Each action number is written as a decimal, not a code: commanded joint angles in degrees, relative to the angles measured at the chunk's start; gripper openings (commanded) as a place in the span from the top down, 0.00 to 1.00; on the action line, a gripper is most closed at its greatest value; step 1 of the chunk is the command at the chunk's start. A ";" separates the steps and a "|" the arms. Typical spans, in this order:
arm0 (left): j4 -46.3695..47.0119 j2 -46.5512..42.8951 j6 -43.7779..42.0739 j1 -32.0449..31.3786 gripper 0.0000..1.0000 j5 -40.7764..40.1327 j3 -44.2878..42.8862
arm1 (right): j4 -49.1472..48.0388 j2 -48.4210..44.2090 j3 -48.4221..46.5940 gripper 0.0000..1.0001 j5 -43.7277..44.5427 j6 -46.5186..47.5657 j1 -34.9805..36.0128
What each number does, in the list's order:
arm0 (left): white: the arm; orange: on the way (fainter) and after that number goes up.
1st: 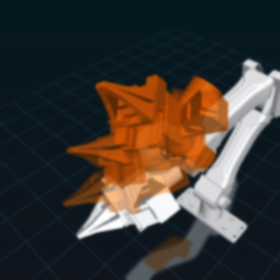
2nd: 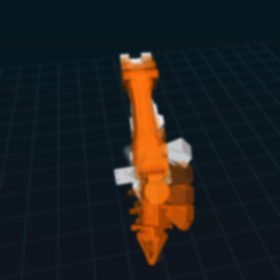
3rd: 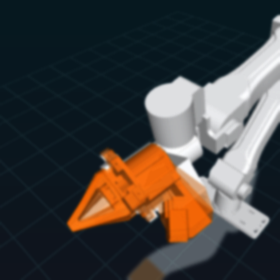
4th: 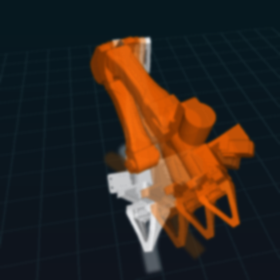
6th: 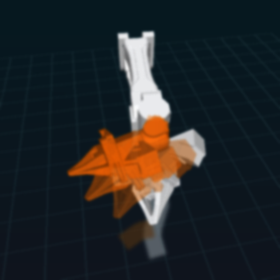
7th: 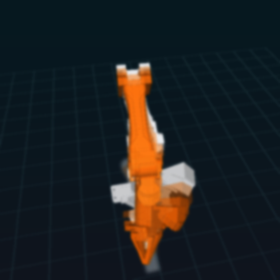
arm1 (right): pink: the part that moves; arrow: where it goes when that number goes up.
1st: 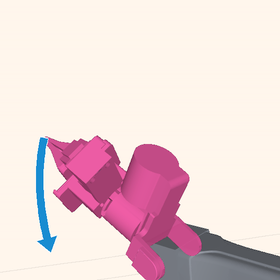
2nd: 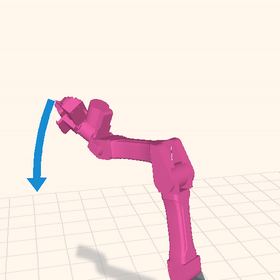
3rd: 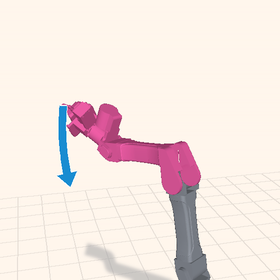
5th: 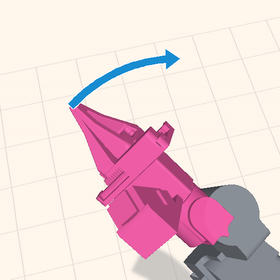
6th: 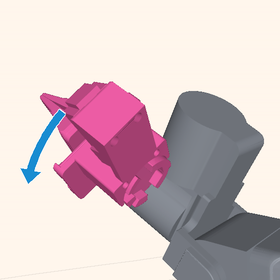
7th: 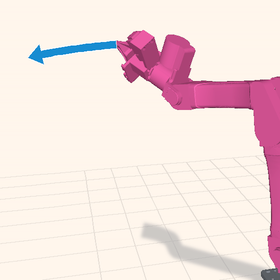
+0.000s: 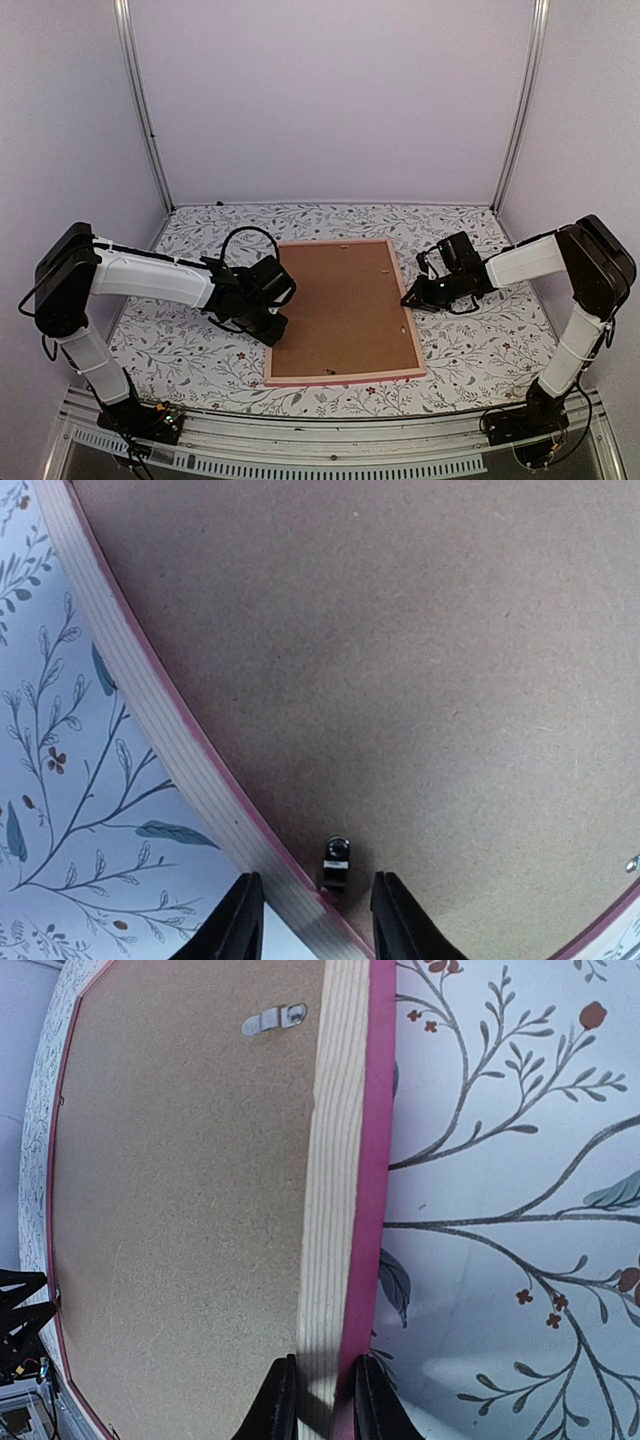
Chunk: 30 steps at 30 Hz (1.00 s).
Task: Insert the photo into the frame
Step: Press the fastener onto the backboard.
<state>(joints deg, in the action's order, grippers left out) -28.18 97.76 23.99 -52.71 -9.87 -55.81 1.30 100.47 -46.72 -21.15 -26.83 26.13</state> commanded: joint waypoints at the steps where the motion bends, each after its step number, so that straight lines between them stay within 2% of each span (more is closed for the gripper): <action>1: 0.85 2.54 -0.17 0.50 0.57 -0.01 1.73 | 4.43 3.50 2.86 0.90 -0.61 0.90 1.11; 18: -0.17 2.50 2.59 -0.01 0.55 -6.00 2.38 | 3.66 4.74 2.69 0.90 -1.18 0.59 1.69; 30: 1.10 3.04 2.37 0.14 0.68 -4.53 3.93 | 3.63 4.99 2.51 0.90 -1.27 0.63 1.89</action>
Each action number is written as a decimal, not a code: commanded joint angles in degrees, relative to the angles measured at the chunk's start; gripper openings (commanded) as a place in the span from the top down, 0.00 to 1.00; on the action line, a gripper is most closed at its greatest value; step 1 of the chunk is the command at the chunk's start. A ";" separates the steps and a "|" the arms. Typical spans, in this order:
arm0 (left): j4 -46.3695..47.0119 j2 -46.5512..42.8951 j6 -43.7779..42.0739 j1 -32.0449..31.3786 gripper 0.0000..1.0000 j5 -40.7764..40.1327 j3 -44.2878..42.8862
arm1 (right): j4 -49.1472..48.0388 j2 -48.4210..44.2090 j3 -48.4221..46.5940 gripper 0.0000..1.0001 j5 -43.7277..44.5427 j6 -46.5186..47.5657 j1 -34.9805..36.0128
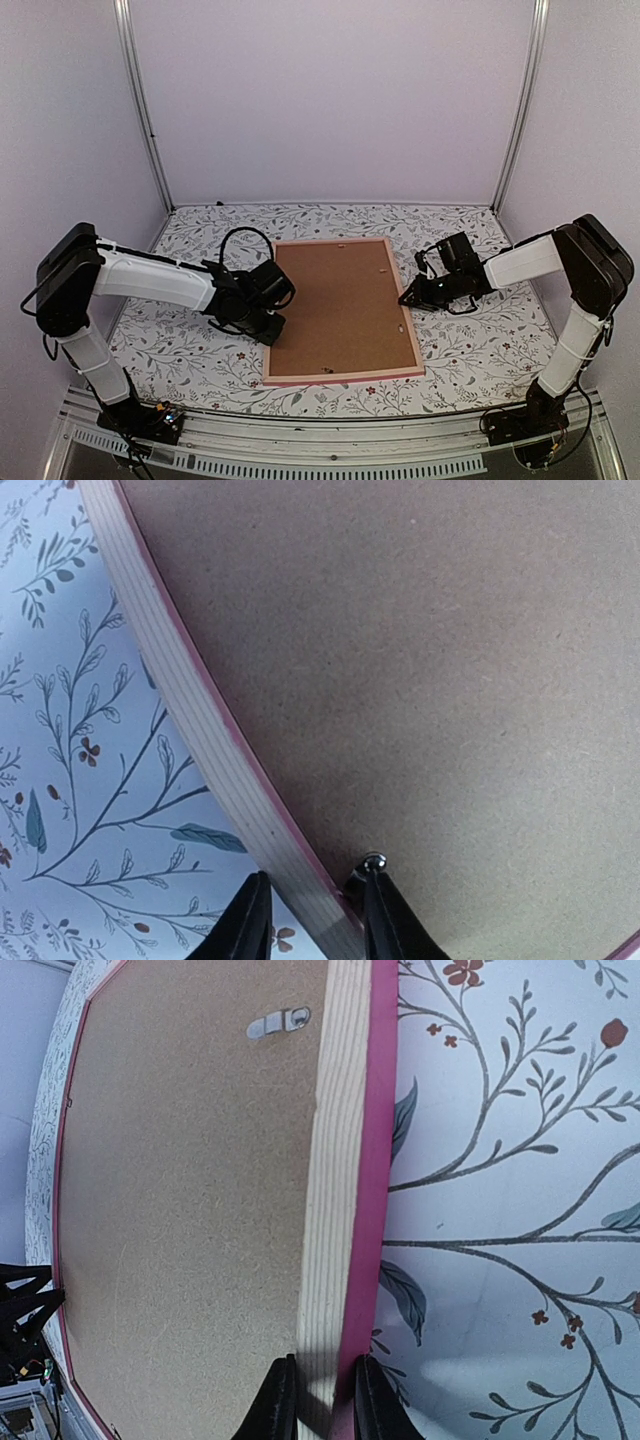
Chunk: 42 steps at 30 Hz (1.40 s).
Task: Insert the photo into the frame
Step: Press the fastener onto the backboard.
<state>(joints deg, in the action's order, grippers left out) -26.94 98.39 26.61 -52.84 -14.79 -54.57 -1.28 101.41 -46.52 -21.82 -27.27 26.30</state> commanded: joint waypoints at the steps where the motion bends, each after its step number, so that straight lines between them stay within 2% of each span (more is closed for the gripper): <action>1: 0.13 2.35 -0.15 0.35 0.69 0.97 3.14 | 6.15 4.11 2.31 0.90 -0.59 1.03 1.75; 9: 1.57 1.77 0.04 0.39 0.72 3.02 3.95 | 6.28 4.83 1.61 0.90 -0.77 1.08 1.90; 18: 2.83 -2.68 0.33 3.29 0.34 6.42 4.23 | 7.20 4.39 1.46 0.90 0.04 1.24 2.00; 23: 5.80 -6.07 0.39 7.46 0.23 12.14 5.05 | 8.67 3.11 0.91 0.90 1.12 1.34 2.00; 31: 9.87 -3.22 1.48 14.10 0.23 17.49 3.10 | 9.80 0.07 1.82 0.90 1.17 0.11 2.58; 42: 8.35 6.50 -0.32 15.80 0.38 15.24 -5.43 | 10.24 -4.70 5.29 0.90 1.53 -4.26 6.27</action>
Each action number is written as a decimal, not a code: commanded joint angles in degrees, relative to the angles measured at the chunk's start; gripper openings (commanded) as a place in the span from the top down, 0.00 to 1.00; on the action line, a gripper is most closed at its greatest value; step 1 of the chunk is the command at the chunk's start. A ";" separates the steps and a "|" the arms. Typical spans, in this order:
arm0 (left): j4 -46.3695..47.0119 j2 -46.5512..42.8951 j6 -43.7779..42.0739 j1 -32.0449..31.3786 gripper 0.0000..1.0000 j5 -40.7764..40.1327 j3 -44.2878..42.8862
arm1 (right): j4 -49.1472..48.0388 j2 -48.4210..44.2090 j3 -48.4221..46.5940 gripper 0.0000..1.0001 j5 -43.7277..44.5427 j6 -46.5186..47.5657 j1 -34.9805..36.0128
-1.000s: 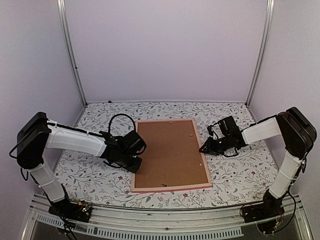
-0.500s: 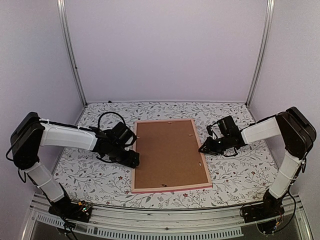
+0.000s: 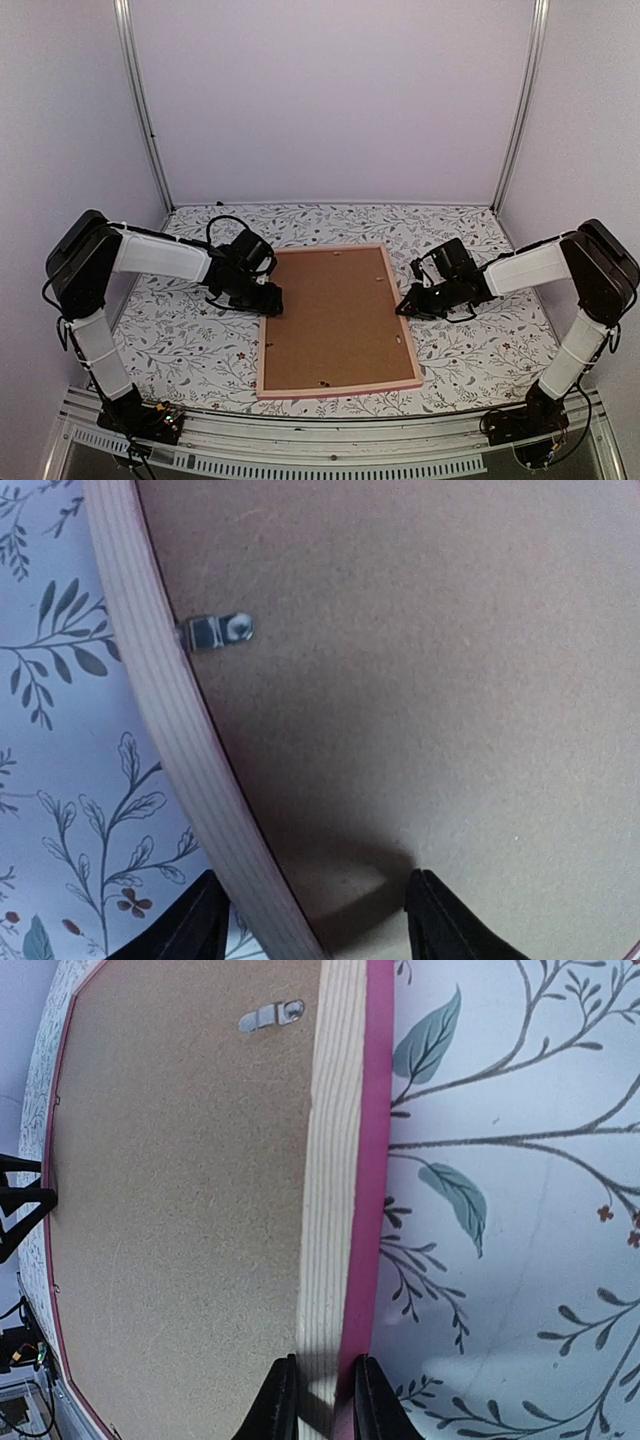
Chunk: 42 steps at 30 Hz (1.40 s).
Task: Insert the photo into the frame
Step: Press the fastener onto the backboard, then adjust the photo frame at the center of the board, then hold the photo frame at the center of the board.
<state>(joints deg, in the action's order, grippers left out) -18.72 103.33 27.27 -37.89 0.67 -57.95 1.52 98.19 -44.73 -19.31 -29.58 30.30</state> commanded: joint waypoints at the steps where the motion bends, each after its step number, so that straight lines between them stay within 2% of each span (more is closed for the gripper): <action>1: 0.01 1.69 -1.18 0.88 0.39 -0.18 -2.03 | 7.61 -2.19 3.78 0.89 -0.85 -2.23 2.32; 3: 0.13 1.70 -1.33 0.87 0.41 -0.14 -1.78 | 8.67 -3.83 3.59 0.85 0.40 -2.63 2.30; 9: 0.52 1.59 -2.36 0.84 0.59 -0.13 -1.45 | 13.43 -7.65 -1.74 0.60 5.83 -1.04 2.30; 12: 0.69 1.78 -2.84 0.85 0.63 -0.16 -1.22 | 14.92 -6.03 -5.32 0.49 8.49 0.68 2.31; 15: 0.86 1.83 -3.37 0.88 0.67 -0.52 -1.11 | 15.77 -2.51 -9.72 0.44 10.49 2.60 2.24; 25: 0.88 1.44 -5.09 0.93 0.68 -0.49 -1.79 | 17.24 10.25 -19.78 0.43 11.73 7.49 0.97; 42: 0.70 3.10 -6.37 1.06 0.75 -0.49 -2.78 | 17.96 17.53 -26.87 0.45 14.60 10.42 -0.77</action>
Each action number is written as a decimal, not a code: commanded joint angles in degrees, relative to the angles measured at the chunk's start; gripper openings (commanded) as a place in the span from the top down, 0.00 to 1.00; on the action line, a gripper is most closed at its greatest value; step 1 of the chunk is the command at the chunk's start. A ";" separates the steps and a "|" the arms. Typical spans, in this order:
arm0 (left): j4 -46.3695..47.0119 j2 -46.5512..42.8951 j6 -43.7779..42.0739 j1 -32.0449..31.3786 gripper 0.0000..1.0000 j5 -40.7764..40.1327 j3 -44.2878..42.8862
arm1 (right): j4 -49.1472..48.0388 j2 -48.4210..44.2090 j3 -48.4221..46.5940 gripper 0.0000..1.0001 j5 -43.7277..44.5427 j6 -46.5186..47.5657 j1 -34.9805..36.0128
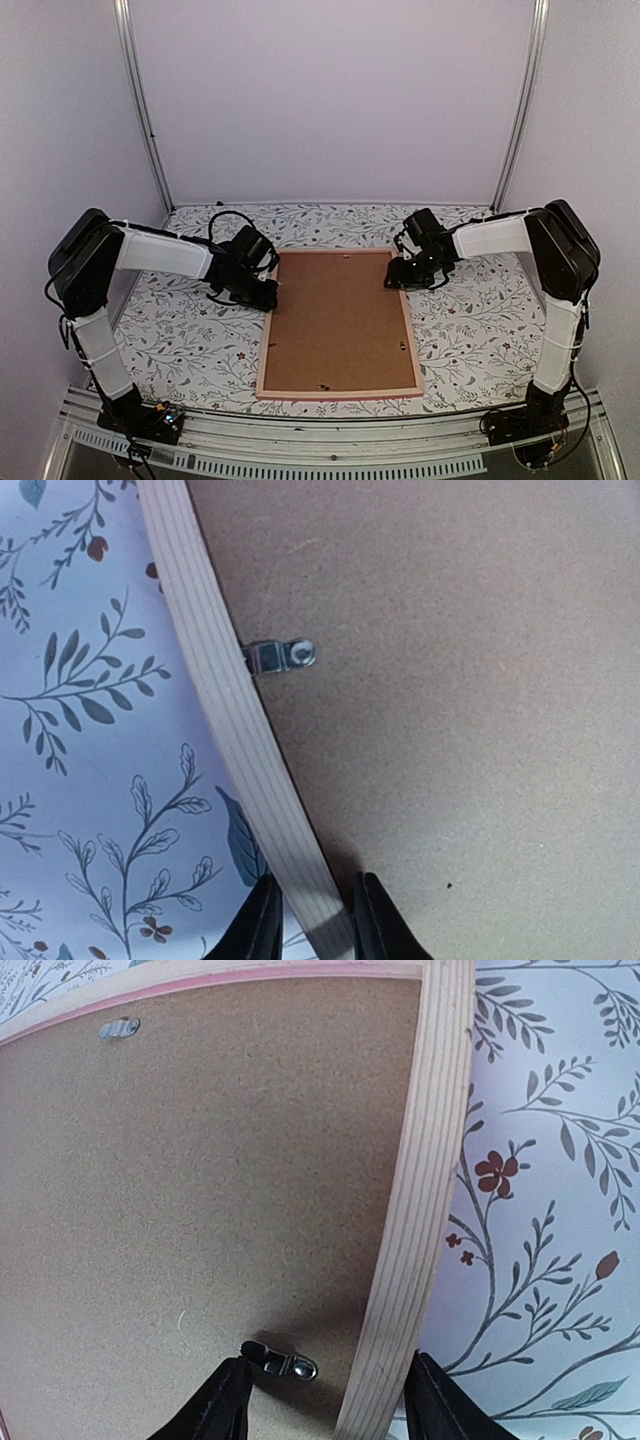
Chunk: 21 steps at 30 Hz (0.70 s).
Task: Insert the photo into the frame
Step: Hold the photo frame at the center of the board, then press the fastener onto the backboard.
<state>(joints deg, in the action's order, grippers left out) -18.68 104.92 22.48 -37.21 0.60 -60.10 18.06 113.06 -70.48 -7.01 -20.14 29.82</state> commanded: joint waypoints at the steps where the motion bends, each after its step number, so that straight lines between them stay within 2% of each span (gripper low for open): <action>1: 0.64 1.50 -1.61 0.34 0.75 -0.43 -0.64 | 1.25 2.90 -1.15 0.46 2.45 0.98 -0.28; 7: 0.44 1.47 -1.68 0.36 0.77 -0.43 -0.48 | 0.99 3.35 -1.43 0.51 3.70 0.00 -0.27; 15: 0.64 1.55 -1.71 0.34 0.79 -0.24 -0.12 | 1.11 4.49 -3.32 0.65 1.56 -2.03 -1.39; 21: 0.83 1.69 -1.96 0.37 0.80 0.06 -0.10 | 0.33 5.07 -3.37 0.63 0.62 -3.34 -1.87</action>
<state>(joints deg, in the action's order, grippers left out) -18.06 105.03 23.62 -37.04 -0.45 -60.16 18.79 115.26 -73.58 -6.90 -22.55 28.42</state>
